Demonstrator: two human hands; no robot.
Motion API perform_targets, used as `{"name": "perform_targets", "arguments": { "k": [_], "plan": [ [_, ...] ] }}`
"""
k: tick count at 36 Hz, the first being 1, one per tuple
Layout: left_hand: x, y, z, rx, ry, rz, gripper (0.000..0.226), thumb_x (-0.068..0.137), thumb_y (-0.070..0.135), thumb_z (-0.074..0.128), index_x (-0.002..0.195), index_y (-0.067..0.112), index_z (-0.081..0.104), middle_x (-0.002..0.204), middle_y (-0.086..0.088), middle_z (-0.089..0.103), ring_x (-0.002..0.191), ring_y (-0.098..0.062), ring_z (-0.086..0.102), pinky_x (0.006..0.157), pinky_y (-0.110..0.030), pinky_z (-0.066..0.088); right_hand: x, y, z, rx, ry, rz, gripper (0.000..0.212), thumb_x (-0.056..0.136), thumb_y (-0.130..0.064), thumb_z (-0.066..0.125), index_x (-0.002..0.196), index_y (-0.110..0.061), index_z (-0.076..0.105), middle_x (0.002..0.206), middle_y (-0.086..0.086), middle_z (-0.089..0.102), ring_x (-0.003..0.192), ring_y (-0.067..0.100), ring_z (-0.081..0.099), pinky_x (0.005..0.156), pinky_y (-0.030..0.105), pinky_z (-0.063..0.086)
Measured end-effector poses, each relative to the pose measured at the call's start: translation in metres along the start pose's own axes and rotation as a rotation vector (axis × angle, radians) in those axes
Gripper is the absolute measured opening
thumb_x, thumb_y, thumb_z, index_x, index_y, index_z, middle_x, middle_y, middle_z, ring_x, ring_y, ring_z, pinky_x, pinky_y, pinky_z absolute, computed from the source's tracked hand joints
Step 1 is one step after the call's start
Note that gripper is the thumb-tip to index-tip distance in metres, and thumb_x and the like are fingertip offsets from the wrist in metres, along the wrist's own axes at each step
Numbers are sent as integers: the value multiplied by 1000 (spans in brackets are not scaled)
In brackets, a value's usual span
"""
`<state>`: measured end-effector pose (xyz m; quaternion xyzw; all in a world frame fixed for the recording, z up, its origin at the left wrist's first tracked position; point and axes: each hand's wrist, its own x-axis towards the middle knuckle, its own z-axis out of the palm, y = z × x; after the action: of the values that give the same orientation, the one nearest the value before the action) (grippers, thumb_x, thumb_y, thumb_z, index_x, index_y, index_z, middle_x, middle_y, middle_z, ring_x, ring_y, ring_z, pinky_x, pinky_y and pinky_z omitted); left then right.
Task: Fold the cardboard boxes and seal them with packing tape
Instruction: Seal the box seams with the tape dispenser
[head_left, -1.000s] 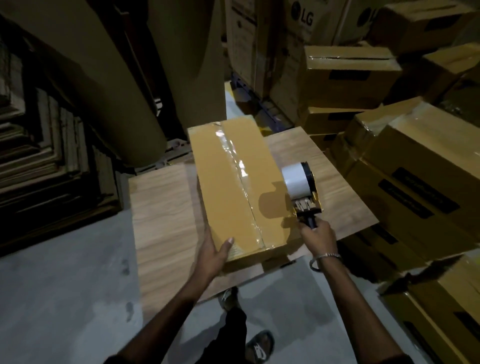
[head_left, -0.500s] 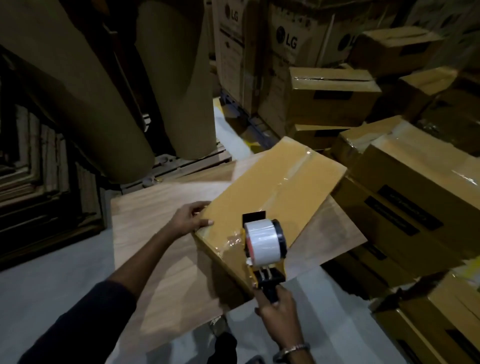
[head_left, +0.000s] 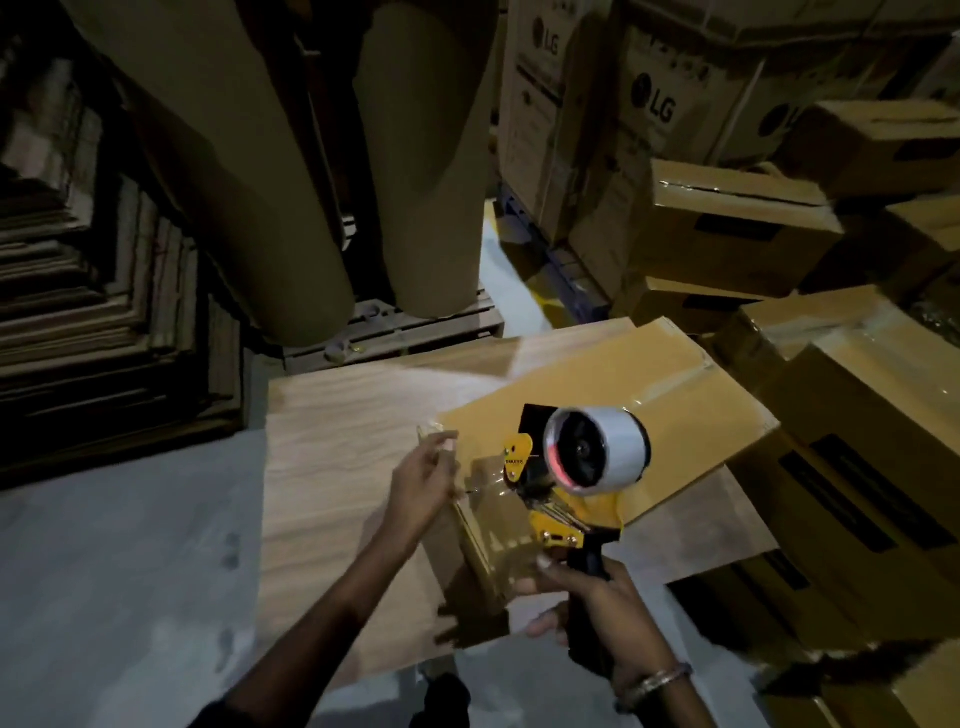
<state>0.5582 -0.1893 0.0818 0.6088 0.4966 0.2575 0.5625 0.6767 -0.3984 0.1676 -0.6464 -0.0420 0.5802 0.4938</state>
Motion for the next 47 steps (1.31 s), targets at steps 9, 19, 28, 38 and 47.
{"name": "perform_targets", "arguments": {
  "k": [9, 19, 28, 38, 47],
  "plan": [
    [11, 48, -10, -922, -628, -744, 54, 95, 52, 67, 119, 4, 63, 93, -13, 70, 69, -29, 73, 64, -36, 66, 36, -47, 10, -131, -154, -56, 33, 85, -17, 75, 105, 9, 75, 83, 32, 70, 37, 24, 49, 44, 28, 36],
    [62, 41, -15, -1145, -569, -675, 34, 95, -13, 53, 124, -5, 68, 114, -22, 74, 88, -28, 79, 73, -33, 66, 75, -87, 22, -77, -215, -44, 28, 86, -17, 72, 107, 1, 79, 75, 26, 63, 36, 18, 45, 38, 24, 36],
    [110, 28, -38, -1267, -751, -740, 47, 106, 25, 38, 138, -4, 57, 132, -28, 65, 107, -42, 73, 83, -50, 65, 112, -94, 35, -82, -254, -53, 43, 76, -25, 82, 109, 2, 77, 75, 27, 64, 35, 19, 46, 38, 24, 37],
    [122, 27, -48, -1069, -705, -687, 43, 94, 34, 78, 122, 1, 73, 125, -21, 68, 97, -28, 76, 76, -32, 65, 125, -97, 35, -132, -263, -45, 44, 78, -27, 80, 111, 2, 76, 74, 24, 64, 36, 17, 48, 38, 23, 38],
    [131, 19, -63, -852, -622, -619, 54, 85, -13, 69, 138, -2, 60, 138, -26, 64, 116, -30, 72, 95, -32, 61, 132, -105, 31, -214, -235, -65, 48, 81, -36, 85, 113, -2, 76, 78, 27, 65, 40, 17, 48, 41, 24, 38]
  ]
}}
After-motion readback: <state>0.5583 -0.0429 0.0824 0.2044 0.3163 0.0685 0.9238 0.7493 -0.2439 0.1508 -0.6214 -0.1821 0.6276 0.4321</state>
